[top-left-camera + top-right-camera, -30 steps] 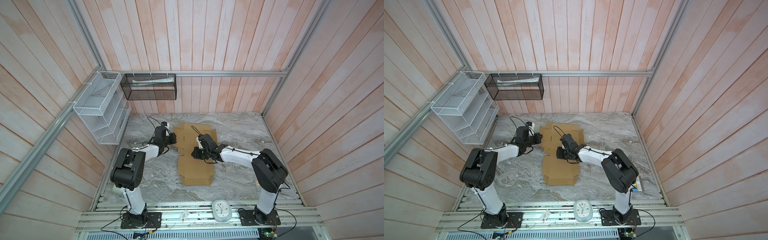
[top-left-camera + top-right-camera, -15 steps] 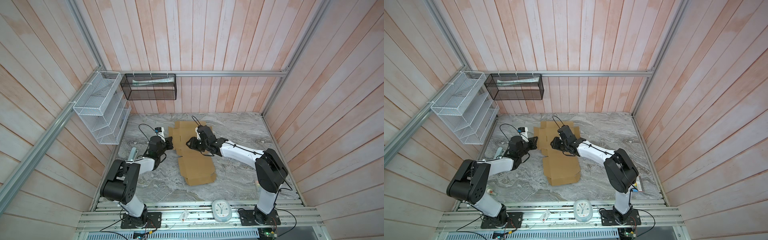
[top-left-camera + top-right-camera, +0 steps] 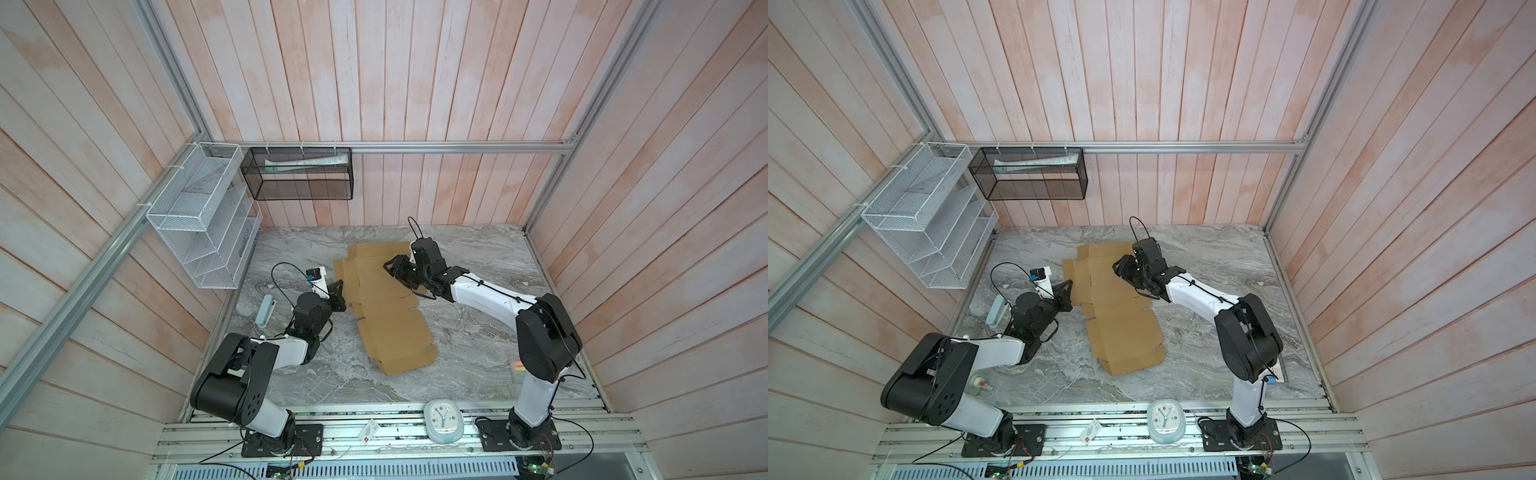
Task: Assemble paper box
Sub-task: Pick up the paper box from the center of the table, then first fold the bottom flaps of a flat cardboard box at the center of the table.
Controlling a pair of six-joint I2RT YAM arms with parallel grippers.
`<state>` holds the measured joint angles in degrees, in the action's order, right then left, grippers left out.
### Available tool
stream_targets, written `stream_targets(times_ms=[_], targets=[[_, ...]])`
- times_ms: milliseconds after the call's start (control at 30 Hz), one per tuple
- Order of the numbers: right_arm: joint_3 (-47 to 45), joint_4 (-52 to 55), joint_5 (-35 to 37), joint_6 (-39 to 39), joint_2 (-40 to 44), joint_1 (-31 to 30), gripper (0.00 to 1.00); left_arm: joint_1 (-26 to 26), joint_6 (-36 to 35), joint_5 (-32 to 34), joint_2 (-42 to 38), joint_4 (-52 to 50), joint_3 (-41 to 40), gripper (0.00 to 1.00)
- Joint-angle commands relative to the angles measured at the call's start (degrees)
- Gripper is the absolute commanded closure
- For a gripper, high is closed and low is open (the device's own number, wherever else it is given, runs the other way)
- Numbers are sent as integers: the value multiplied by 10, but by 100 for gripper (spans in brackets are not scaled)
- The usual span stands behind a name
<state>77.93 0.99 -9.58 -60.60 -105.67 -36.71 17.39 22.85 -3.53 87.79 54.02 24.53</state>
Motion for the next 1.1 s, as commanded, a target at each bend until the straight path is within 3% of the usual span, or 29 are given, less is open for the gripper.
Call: stream_targets(times_ms=[0, 367, 700, 1067], targets=[[30, -25, 7, -46, 15, 4, 46, 11, -20, 20, -9, 64, -9, 100], [41, -66, 3, -151, -10, 40, 41, 56, -43, 73, 0, 150, -44, 100], [109, -63, -34, -164, -62, 56, 32, 89, -82, 98, 14, 184, -50, 100], [92, -70, -40, -185, -60, 63, 31, 94, -80, 105, 33, 234, -65, 100]])
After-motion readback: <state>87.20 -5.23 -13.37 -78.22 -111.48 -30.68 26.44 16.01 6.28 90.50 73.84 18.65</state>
